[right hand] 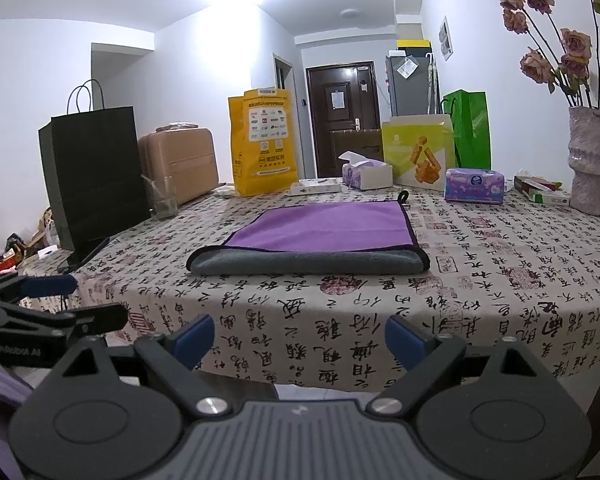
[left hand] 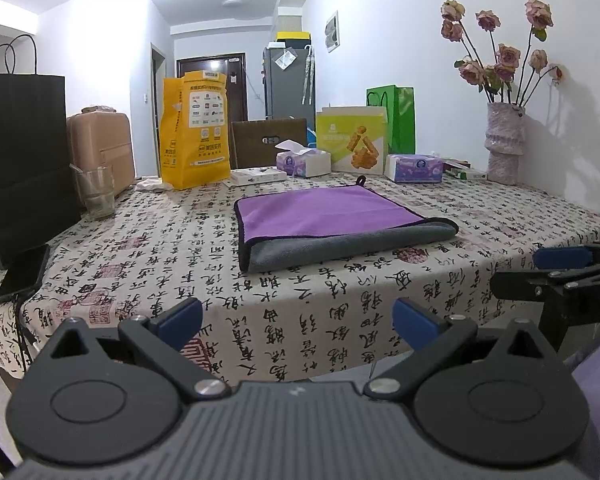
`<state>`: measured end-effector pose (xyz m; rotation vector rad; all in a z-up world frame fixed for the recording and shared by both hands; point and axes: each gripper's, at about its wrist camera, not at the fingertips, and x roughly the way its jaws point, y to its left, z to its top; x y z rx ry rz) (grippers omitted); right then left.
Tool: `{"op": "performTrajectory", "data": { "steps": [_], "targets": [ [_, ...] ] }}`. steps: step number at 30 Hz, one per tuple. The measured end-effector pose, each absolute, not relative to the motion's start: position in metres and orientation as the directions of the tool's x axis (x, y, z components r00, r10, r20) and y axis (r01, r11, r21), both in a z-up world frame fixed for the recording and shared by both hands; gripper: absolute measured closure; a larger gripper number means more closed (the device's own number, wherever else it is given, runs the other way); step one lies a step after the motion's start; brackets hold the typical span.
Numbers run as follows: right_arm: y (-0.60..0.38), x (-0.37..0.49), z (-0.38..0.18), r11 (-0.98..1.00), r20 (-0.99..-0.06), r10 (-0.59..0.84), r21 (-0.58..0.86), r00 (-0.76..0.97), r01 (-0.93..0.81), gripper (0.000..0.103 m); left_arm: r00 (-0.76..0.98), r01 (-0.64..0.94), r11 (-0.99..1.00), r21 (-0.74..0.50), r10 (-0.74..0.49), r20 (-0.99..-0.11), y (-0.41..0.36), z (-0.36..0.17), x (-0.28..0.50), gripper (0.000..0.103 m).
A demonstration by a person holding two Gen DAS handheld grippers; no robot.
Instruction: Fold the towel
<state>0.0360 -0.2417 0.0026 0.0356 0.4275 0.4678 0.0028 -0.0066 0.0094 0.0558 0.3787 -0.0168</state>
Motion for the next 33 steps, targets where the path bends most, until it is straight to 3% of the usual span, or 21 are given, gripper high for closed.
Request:
{"op": "performTrajectory", "data": {
  "steps": [33],
  "targets": [
    [-0.244,0.062,-0.001,0.911,-0.400,0.410,0.139,0.819,-0.389,0.011,0.907,0.005,1.000,0.018,0.003,-0.420,0.005,0.010,0.040,0.000]
  ]
}}
